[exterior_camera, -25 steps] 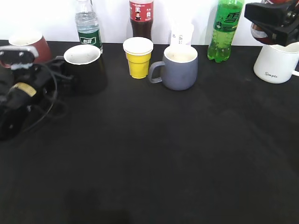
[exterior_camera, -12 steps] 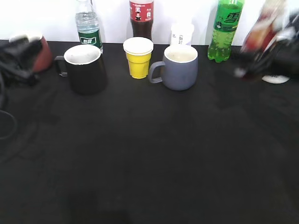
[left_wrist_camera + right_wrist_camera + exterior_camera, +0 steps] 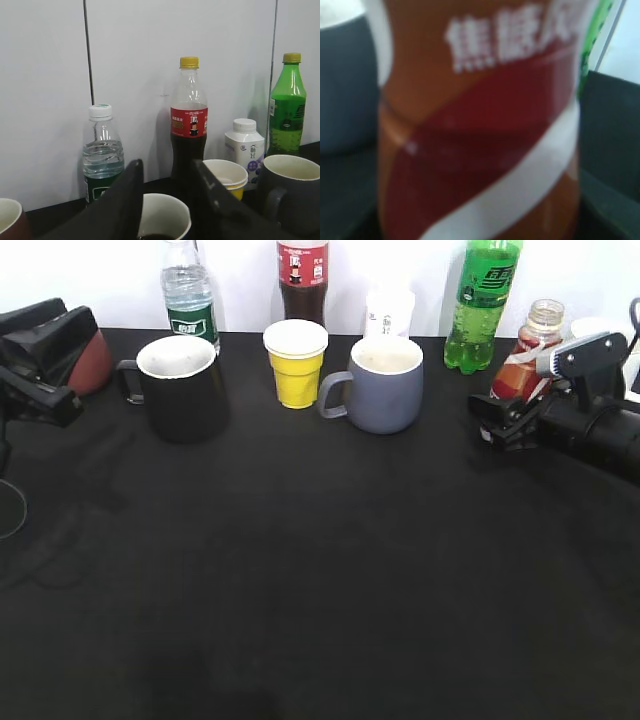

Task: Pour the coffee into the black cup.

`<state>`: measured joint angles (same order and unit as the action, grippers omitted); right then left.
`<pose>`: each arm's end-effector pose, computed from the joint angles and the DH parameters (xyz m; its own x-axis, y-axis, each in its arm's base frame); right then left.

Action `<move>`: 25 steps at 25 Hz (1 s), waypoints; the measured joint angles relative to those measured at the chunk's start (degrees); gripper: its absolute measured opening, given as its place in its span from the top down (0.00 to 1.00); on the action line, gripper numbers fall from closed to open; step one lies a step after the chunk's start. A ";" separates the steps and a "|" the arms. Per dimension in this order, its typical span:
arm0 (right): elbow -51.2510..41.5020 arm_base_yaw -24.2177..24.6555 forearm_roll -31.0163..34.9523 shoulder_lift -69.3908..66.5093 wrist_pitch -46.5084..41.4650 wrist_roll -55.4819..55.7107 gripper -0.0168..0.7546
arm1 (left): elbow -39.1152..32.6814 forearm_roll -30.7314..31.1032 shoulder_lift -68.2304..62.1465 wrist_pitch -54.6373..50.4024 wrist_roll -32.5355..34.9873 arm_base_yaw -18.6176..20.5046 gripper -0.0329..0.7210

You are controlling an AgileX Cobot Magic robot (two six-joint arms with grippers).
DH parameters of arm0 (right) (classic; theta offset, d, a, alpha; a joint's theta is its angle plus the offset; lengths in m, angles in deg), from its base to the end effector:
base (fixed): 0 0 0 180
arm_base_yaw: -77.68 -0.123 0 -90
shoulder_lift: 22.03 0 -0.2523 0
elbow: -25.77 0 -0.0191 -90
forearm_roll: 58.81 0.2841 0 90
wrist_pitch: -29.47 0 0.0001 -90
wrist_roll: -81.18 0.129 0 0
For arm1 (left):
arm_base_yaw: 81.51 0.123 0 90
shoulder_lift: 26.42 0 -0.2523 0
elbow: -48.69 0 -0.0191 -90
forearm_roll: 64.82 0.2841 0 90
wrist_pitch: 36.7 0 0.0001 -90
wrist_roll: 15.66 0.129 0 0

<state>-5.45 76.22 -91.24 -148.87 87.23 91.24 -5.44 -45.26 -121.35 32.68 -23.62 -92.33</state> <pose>0.3847 0.0683 0.0390 -0.1835 -0.1390 -0.9732 -0.4943 0.8687 -0.0309 0.2921 -0.0970 0.1599 0.1496 -0.0426 -0.9878 0.4843 0.8742 0.0357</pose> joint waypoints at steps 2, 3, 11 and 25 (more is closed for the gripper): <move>0.00 0.00 0.02 -0.11 0.14 -0.06 0.29 | 0.00 0.00 0.00 0.00 0.00 0.00 0.63; 0.00 0.00 0.02 -0.17 0.37 0.08 0.28 | 0.00 0.00 0.00 0.00 0.00 0.00 0.63; -5.24 0.00 -1.49 5.20 -3.48 5.89 0.15 | 0.00 2.79 0.66 -2.33 -0.98 0.00 0.63; -8.04 0.00 -6.12 20.21 -28.22 14.63 0.17 | 1.81 2.31 5.03 -31.97 -8.45 -0.51 0.56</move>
<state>-13.50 76.22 -97.36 -128.66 59.01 105.87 -3.63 -42.95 -116.31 0.70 -32.07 -92.85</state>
